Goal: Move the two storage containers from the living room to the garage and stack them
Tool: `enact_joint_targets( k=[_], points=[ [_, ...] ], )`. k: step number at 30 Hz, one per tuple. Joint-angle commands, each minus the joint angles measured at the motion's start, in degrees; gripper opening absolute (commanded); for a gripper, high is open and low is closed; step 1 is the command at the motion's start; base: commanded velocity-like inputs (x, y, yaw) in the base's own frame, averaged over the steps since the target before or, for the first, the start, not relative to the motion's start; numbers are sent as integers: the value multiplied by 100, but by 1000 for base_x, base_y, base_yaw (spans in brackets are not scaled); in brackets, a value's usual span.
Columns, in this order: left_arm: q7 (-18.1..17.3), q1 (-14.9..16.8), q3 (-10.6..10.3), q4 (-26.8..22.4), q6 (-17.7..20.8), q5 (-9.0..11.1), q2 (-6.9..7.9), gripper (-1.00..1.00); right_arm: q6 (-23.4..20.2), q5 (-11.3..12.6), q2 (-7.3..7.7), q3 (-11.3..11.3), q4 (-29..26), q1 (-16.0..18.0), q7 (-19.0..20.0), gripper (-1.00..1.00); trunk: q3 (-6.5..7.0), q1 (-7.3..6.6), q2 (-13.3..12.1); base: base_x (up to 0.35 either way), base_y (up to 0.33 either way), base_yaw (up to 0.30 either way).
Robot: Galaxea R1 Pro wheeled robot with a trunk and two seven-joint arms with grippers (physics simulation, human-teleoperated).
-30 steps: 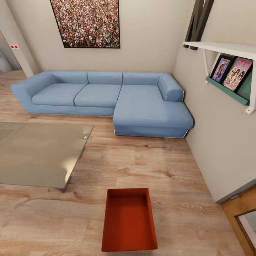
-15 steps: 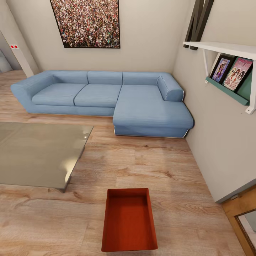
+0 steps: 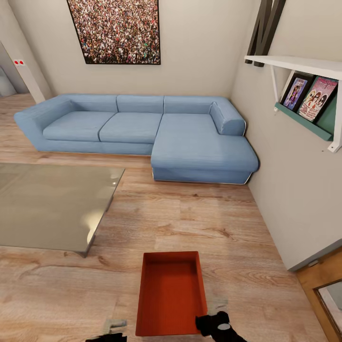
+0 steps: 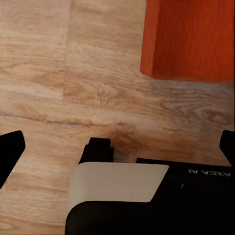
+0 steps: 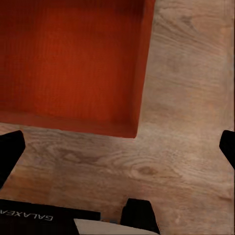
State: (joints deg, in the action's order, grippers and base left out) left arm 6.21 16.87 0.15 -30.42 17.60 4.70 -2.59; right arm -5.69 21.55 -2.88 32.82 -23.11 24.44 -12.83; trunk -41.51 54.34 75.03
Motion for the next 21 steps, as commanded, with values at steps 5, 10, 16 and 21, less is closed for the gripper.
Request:
enact_joint_targets(
  k=[5, 10, 16, 21],
  points=[
    [28, 1131, -22, 655, 121, -28, -9, 100, 96, 76, -16, 37, 693, 812, -53, 100, -6, 0, 3, 0, 0, 0],
    [25, 1992, -84, 1220, -72, -650, -257, 100, 260, 603, 29, 22, 1033, 1449, -60, 100, -6, 0, 3, 0, 0, 0],
    [32, 2237, -86, 1225, -147, -851, -298, 100, 503, 869, 44, 17, 1120, 1699, -62, 100, -6, 0, 3, 0, 0, 0],
    [42, 2336, -80, 1210, -233, -842, -317, 100, 661, 992, 38, 14, 1141, 1763, -62, 100, -6, 0, 3, 0, 0, 0]
  ],
)
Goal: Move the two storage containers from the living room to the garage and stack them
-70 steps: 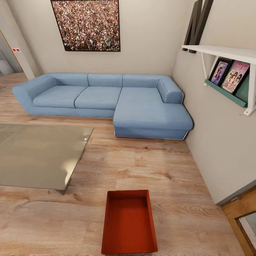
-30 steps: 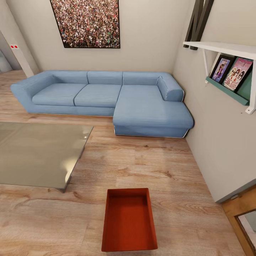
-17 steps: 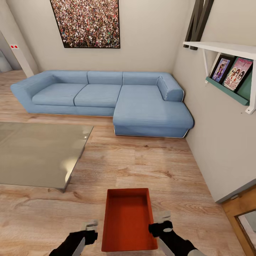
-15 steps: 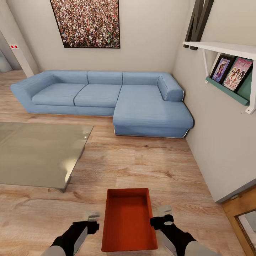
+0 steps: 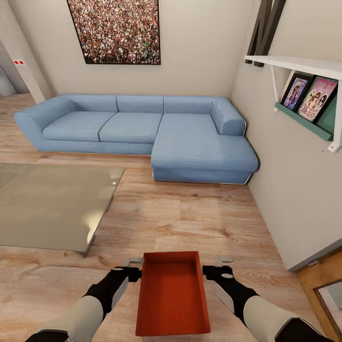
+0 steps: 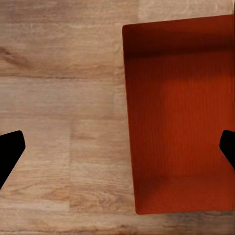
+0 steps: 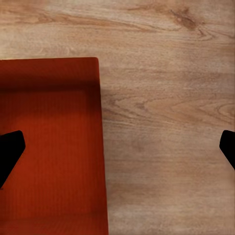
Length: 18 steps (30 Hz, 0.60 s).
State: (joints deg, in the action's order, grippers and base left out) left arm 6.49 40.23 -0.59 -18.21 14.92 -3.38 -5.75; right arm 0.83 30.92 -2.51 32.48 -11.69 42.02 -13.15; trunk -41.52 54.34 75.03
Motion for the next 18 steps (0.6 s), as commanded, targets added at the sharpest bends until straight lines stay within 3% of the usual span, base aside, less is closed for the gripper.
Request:
enact_joint_targets(
  k=[1, 6, 18],
  points=[
    [13, 5, -1, -10, 23, -36, -4, 100, -1, 61, -4, 48, -1, 5, -29, 100, -4, 0, 2, 0, 0, 0],
    [0, 11, 3, -22, -4, -69, -115, 100, 14, 54, -27, 45, -12, 7, -10, 100, -4, 0, 2, 0, 0, 0],
    [-7, 12, 18, -117, -37, -53, -124, 100, -55, 12, -11, 64, -80, 8, 20, 100, -4, 0, 2, 0, 0, 0]
  ],
)
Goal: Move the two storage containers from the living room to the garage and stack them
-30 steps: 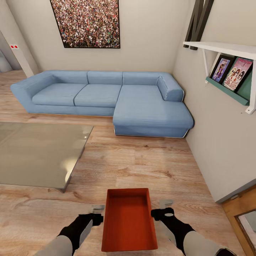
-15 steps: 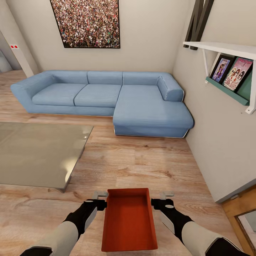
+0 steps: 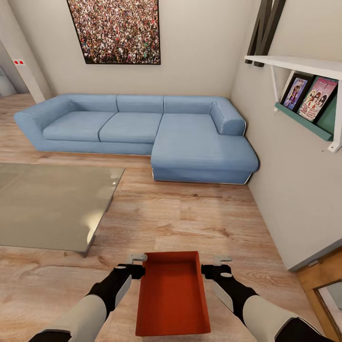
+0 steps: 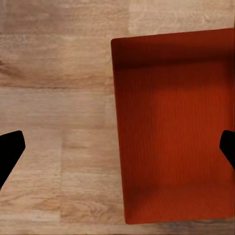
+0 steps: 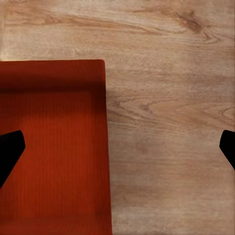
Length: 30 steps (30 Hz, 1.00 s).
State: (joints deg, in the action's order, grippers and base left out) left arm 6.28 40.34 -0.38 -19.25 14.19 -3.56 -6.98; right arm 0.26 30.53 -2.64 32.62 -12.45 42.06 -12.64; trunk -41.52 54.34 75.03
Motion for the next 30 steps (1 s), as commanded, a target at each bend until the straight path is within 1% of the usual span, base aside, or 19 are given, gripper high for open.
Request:
enact_joint_targets(
  k=[1, 2, 4, 8, 17, 26, 30],
  points=[
    [18, 0, 8, -60, 29, -26, -1, 100, -13, 50, 5, 50, -11, 4, -30, 100, -4, 0, 2, 0, 0, 0],
    [22, 0, 47, -106, 12, -15, -2, 100, -157, 49, 16, 51, -30, 4, -20, 100, -22, 22, 43, 0, 0, 0],
    [9, 0, 48, -111, 13, -14, -1, 100, -189, 49, 15, 51, -35, 4, -27, 100, -58, 66, 123, 0, 0, 0],
    [-14, 0, 54, -106, 13, -14, -3, 100, -200, 49, 22, 51, -44, 4, -25, 100, -130, 154, 283, 0, 0, 0],
    [-44, 0, 55, -36, 1, -14, 13, 100, -134, 49, -32, 66, -38, 4, -57, 100, -292, 351, 644, 0, 0, 0],
    [-47, 0, 56, -34, -4, -14, 20, 100, -213, 45, -20, 77, -38, 4, -61, 100, -455, 549, 1005, 0, 0, 1],
    [-47, 0, 56, -33, -4, -14, 21, 100, -218, 49, -7, 77, -38, 4, -67, 100, -550, 637, 1166, 0, 0, 47]
  ],
)
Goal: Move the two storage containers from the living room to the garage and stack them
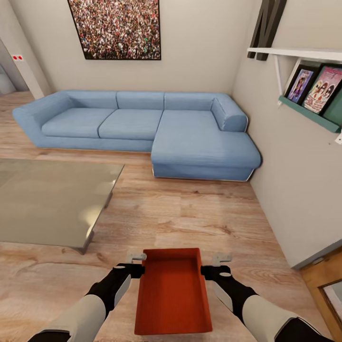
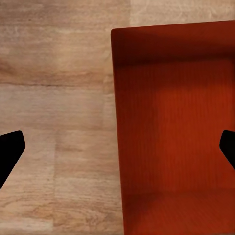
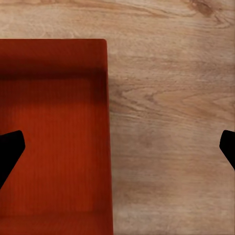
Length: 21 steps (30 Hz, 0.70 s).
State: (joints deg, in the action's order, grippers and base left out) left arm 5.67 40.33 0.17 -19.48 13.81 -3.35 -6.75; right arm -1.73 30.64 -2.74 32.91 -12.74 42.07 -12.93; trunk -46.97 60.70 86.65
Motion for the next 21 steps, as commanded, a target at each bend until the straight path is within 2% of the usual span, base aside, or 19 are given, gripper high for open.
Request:
enact_joint_targets(
  k=[1, 17, 21],
  points=[
    [13, 1, 1, -10, 34, -36, -2, 100, -19, 38, 2, 49, -9, 3, -40, 100, -31, 22, 44, 0, 0, 80],
    [13, 1, -23, -3, 33, -48, -8, 100, -20, 39, 2, 49, -9, 3, -36, 100, -457, 374, 686, 0, 0, 80],
    [13, 1, -32, -25, 27, -51, -16, 100, -15, 47, 9, 39, -9, 3, -45, 100, -505, 417, 766, 0, 0, 16]
  ],
)
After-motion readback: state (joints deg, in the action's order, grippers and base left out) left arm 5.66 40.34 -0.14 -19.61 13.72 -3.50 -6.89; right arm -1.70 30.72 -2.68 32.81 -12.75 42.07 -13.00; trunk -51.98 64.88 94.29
